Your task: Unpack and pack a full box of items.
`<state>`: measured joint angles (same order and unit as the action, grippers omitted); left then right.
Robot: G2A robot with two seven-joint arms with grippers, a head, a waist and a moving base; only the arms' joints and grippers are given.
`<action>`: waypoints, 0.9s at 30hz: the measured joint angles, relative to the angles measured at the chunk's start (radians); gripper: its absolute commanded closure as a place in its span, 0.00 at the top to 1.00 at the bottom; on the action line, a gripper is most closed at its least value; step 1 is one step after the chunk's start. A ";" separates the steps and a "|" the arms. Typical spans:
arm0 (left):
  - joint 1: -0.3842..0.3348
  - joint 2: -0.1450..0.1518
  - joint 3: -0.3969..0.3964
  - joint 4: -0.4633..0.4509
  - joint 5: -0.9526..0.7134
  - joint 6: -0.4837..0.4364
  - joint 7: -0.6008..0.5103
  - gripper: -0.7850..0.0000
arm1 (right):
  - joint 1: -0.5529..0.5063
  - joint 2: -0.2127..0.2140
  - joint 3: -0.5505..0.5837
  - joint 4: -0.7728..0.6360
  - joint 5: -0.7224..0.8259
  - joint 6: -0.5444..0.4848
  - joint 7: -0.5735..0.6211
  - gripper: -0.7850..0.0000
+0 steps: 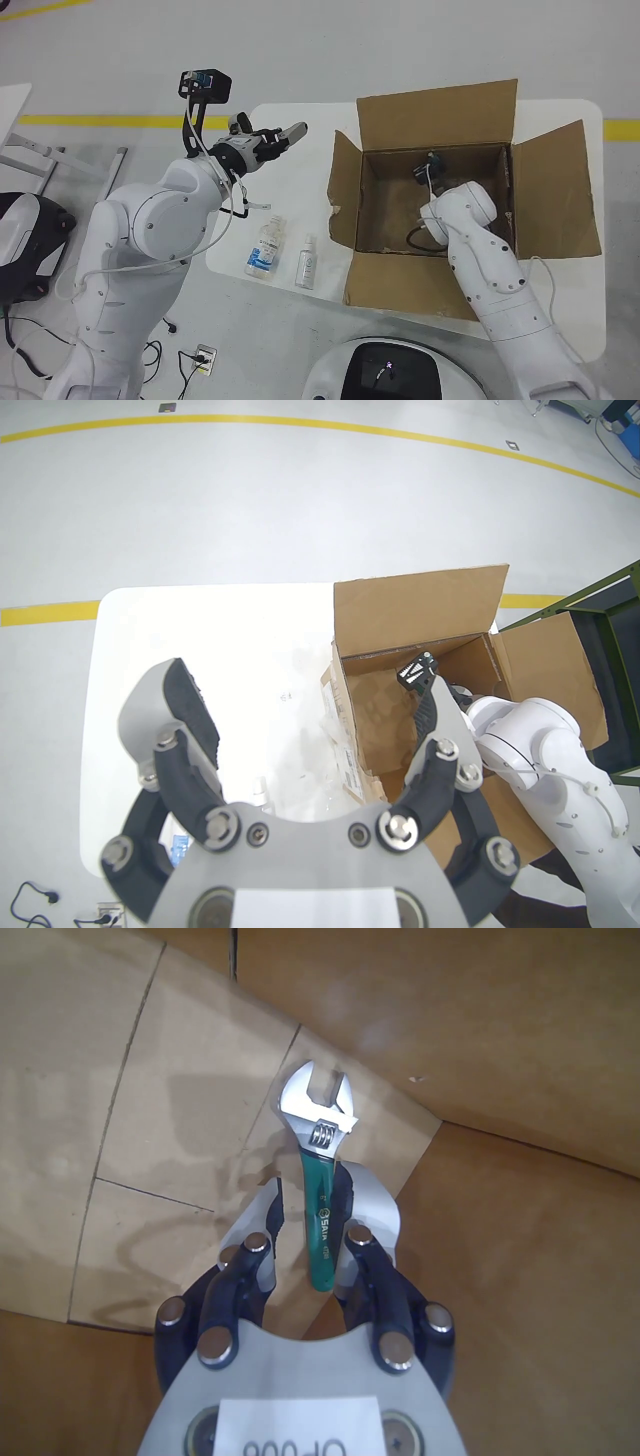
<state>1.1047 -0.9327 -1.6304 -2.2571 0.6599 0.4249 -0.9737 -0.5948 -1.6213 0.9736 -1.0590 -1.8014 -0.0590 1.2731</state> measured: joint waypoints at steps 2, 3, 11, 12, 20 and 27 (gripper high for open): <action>0.000 0.000 0.000 0.000 0.000 0.000 0.000 1.00 | 0.002 -0.001 0.006 0.008 -0.005 0.002 0.001 0.31; 0.000 0.000 0.000 0.000 0.000 0.000 0.000 1.00 | 0.003 -0.001 0.009 0.011 -0.006 0.004 0.001 0.31; 0.000 0.000 0.000 0.000 0.000 0.000 0.000 1.00 | 0.024 -0.010 0.018 0.057 -0.013 0.008 -0.008 0.38; 0.000 0.000 0.000 0.000 0.000 0.000 0.000 1.00 | 0.026 -0.012 0.018 0.064 -0.013 0.009 -0.009 0.39; 0.000 0.000 0.000 0.000 0.000 0.000 0.000 1.00 | 0.048 -0.024 0.016 0.120 -0.008 0.009 -0.024 0.34; 0.000 0.000 0.000 0.000 0.000 0.000 0.000 1.00 | 0.058 -0.032 0.017 0.142 -0.018 0.013 -0.029 0.07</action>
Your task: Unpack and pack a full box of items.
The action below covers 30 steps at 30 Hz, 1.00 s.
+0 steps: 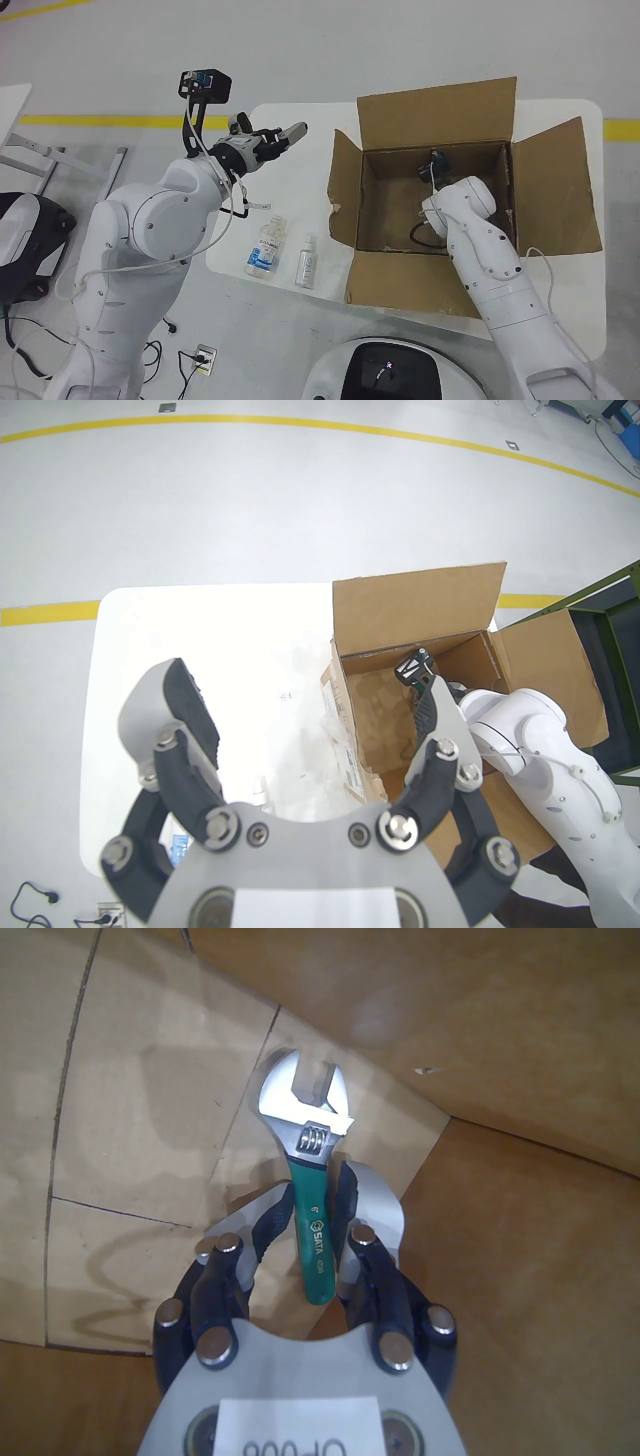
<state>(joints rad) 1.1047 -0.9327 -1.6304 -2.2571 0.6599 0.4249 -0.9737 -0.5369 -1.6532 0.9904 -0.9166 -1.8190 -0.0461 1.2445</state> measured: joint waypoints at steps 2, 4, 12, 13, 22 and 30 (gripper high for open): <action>0.000 0.000 0.000 0.000 0.000 0.000 0.000 1.00 | 0.000 -0.002 0.002 0.004 0.001 -0.001 -0.003 0.00; 0.000 0.000 0.000 0.000 0.000 0.000 0.000 1.00 | -0.001 -0.003 0.005 0.007 0.003 -0.001 -0.004 0.00; 0.000 0.000 0.000 0.000 0.000 0.000 0.000 1.00 | -0.014 -0.005 0.030 -0.027 0.028 -0.023 -0.015 0.00; 0.000 0.000 0.000 0.000 0.000 0.000 0.000 1.00 | -0.020 -0.004 0.035 -0.041 0.035 -0.030 -0.014 0.00; 0.000 0.000 0.000 0.000 0.000 0.000 0.000 1.00 | -0.087 0.003 0.066 -0.183 0.074 -0.097 0.013 0.00; 0.000 0.000 0.000 0.000 0.000 0.000 0.000 1.00 | -0.109 -0.005 0.048 -0.205 0.091 -0.101 -0.003 0.00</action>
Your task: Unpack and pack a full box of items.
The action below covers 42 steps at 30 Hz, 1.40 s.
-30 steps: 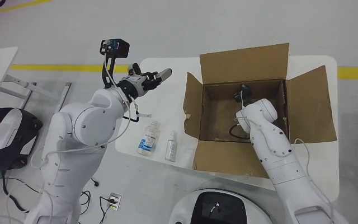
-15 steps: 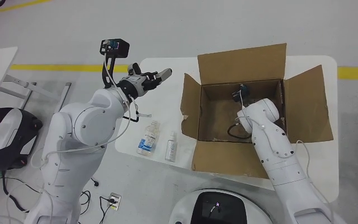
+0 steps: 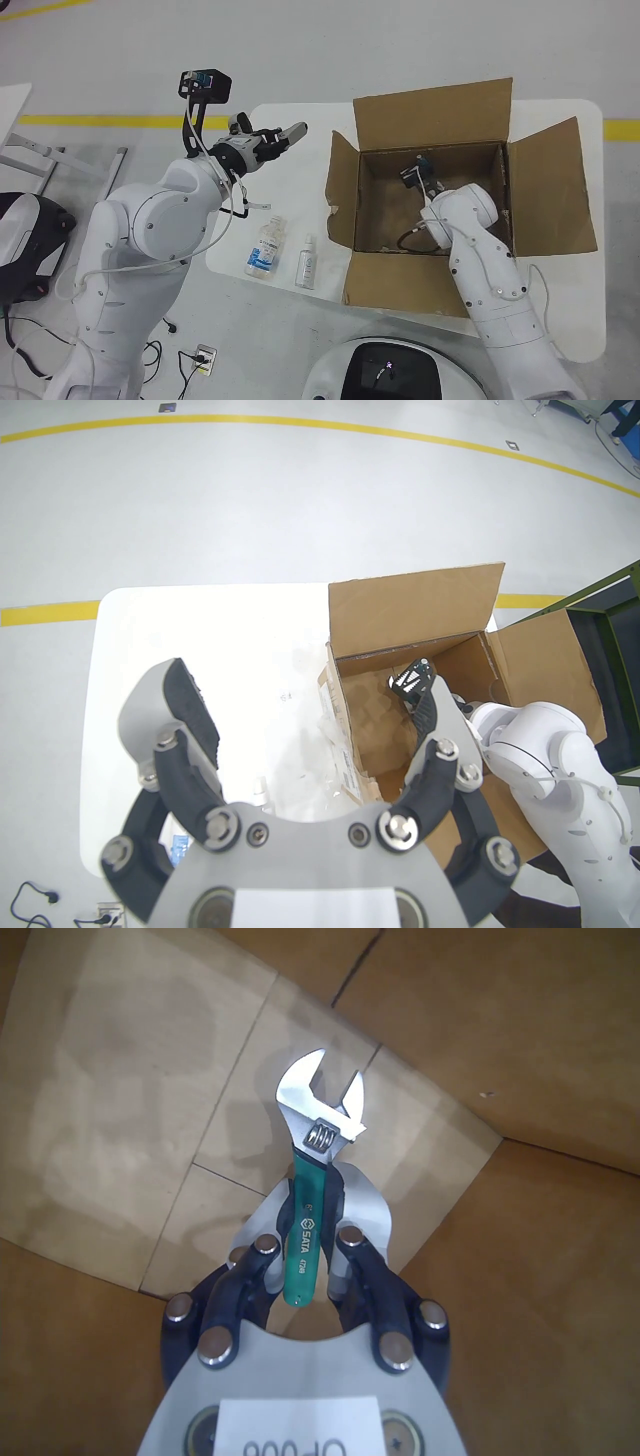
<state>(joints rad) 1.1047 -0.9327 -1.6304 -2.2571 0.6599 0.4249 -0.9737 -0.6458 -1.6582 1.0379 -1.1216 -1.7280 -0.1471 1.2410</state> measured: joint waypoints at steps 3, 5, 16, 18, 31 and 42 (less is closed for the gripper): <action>0.000 0.000 0.000 0.000 0.000 0.000 0.000 1.00 | 0.014 -0.007 -0.014 0.036 0.001 0.015 -0.019 0.12; 0.000 0.000 0.000 0.000 0.000 0.000 0.000 1.00 | 0.027 -0.012 -0.023 0.062 -0.001 0.026 -0.027 0.25; 0.000 0.000 0.000 0.000 0.000 0.000 0.000 1.00 | 0.048 -0.022 -0.021 0.104 0.006 0.033 -0.025 0.29; 0.000 0.000 0.000 0.000 0.000 0.000 0.000 1.00 | 0.045 -0.021 -0.018 0.097 0.004 0.030 -0.021 0.29; 0.000 0.000 0.000 0.000 0.000 0.000 0.000 1.00 | 0.019 -0.015 0.017 0.091 -0.006 0.029 -0.022 0.29; 0.000 0.000 0.000 0.000 0.000 0.000 0.000 1.00 | 0.028 -0.019 0.023 0.122 -0.002 0.022 -0.040 0.18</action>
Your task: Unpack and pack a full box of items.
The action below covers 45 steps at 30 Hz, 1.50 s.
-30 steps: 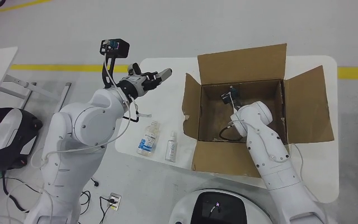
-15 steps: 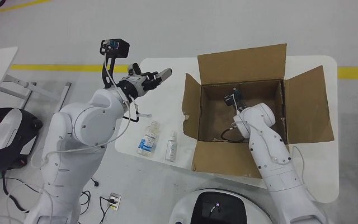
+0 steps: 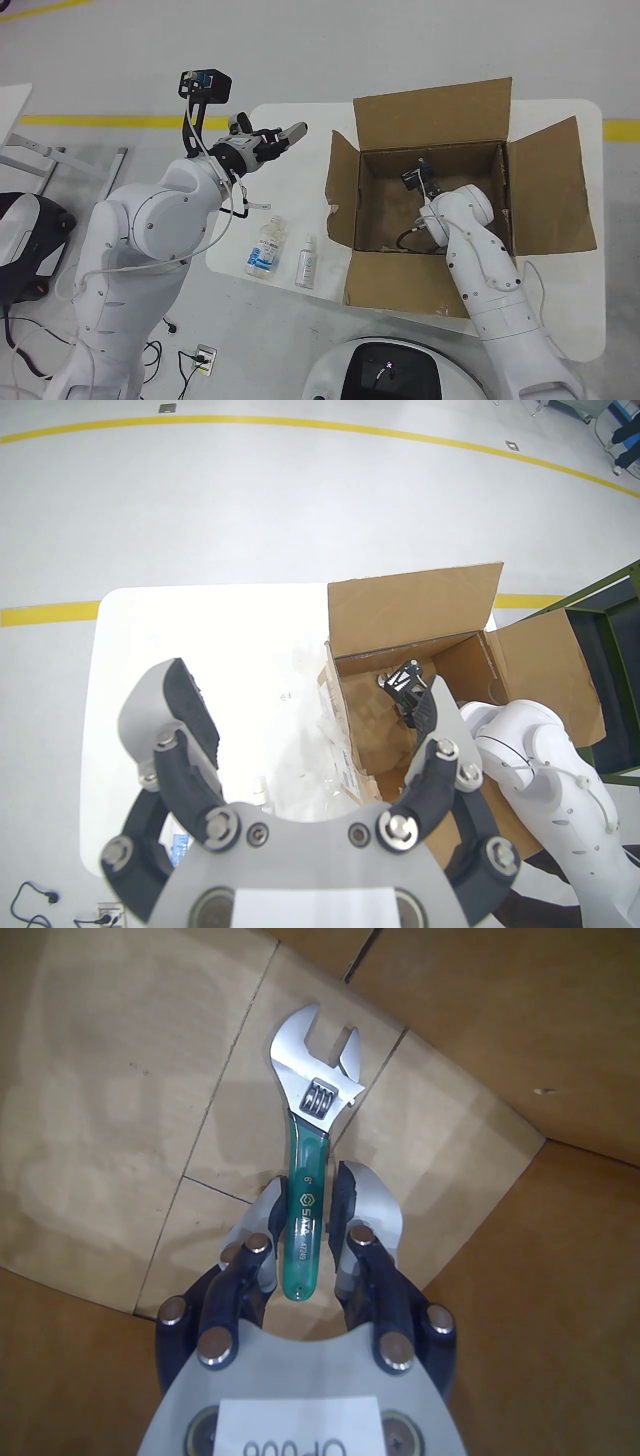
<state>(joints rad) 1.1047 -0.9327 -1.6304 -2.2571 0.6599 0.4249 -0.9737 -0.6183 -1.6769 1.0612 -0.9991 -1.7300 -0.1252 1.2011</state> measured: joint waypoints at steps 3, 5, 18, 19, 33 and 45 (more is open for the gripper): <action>0.000 0.000 0.000 0.000 0.000 0.000 0.000 1.00 | 0.003 -0.001 0.002 0.006 0.003 -0.002 -0.004 0.00; 0.000 0.000 0.000 0.000 0.000 0.000 0.000 1.00 | 0.004 -0.001 0.003 0.005 0.003 -0.004 -0.009 0.00; 0.000 0.000 0.000 0.000 0.000 0.000 0.000 1.00 | -0.082 0.018 0.054 -0.244 -0.011 -0.050 0.017 0.00; 0.000 0.000 0.000 0.000 0.000 0.000 0.000 1.00 | -0.101 0.022 0.065 -0.293 -0.011 -0.061 0.022 0.00; 0.000 0.000 0.000 0.000 0.000 0.000 0.000 1.00 | -0.392 0.070 0.237 -0.948 0.057 -0.221 0.067 0.00; 0.000 0.000 0.000 0.000 0.000 0.000 0.000 1.00 | -0.469 0.088 0.318 -1.099 0.101 -0.281 0.023 0.00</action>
<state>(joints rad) 1.1047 -0.9327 -1.6304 -2.2571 0.6599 0.4249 -0.9737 -1.0877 -1.5888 1.3790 -2.0985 -1.6291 -0.4063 1.2244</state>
